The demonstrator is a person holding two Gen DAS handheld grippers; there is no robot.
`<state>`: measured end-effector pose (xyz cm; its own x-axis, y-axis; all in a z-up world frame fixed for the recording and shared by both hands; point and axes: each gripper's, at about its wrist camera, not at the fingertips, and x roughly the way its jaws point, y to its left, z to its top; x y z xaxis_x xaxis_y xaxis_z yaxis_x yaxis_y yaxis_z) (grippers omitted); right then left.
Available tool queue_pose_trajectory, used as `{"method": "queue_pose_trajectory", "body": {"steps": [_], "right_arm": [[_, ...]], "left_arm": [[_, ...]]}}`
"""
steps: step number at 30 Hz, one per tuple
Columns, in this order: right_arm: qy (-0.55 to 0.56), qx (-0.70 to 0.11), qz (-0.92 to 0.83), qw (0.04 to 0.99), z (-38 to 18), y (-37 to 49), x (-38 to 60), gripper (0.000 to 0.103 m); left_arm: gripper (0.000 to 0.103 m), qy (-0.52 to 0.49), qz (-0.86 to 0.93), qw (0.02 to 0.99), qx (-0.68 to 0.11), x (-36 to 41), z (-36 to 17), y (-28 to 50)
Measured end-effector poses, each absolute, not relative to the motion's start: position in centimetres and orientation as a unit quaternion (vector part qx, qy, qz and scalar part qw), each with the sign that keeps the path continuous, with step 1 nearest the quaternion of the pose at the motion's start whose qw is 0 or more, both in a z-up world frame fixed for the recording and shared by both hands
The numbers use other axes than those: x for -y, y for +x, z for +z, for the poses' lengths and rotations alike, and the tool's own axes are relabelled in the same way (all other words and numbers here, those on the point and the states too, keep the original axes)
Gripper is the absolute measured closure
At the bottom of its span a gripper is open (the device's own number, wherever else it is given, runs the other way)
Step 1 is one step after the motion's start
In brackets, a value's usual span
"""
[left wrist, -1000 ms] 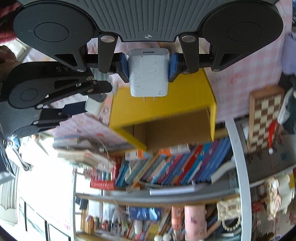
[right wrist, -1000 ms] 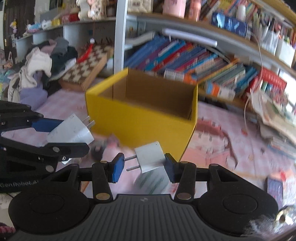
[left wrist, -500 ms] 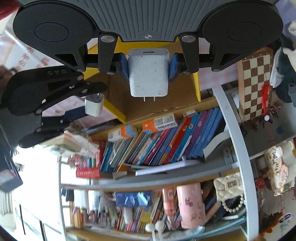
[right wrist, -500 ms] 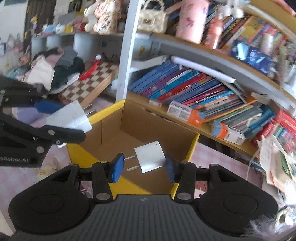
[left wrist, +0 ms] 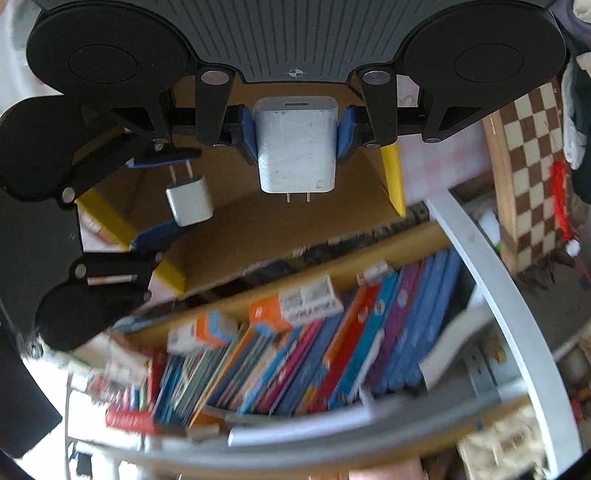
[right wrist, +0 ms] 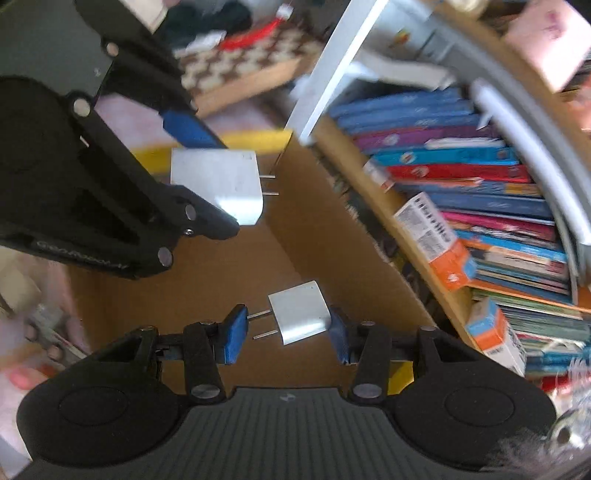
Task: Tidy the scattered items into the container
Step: 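Lower both items into the yellow box and open both grippers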
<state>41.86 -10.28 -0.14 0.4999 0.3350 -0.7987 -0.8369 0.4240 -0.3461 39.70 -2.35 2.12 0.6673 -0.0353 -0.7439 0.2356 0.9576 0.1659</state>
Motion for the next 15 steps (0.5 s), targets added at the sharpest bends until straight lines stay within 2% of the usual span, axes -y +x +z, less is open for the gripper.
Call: {"method": "queue_pose_trajectory", "body": {"steps": [6, 15], "right_arm": [[-0.433, -0.357, 0.383, 0.734, -3.0, 44.6, 9.2, 0.058], [-0.478, -0.376, 0.401, 0.685, -5.7, 46.1, 9.0, 0.058]], "left_arm": [[0.061, 0.139, -0.061, 0.879, -0.453, 1.8, -0.5, 42.6], [0.061, 0.170, -0.068, 0.867, -0.464, 2.7, -1.7, 43.3]]}}
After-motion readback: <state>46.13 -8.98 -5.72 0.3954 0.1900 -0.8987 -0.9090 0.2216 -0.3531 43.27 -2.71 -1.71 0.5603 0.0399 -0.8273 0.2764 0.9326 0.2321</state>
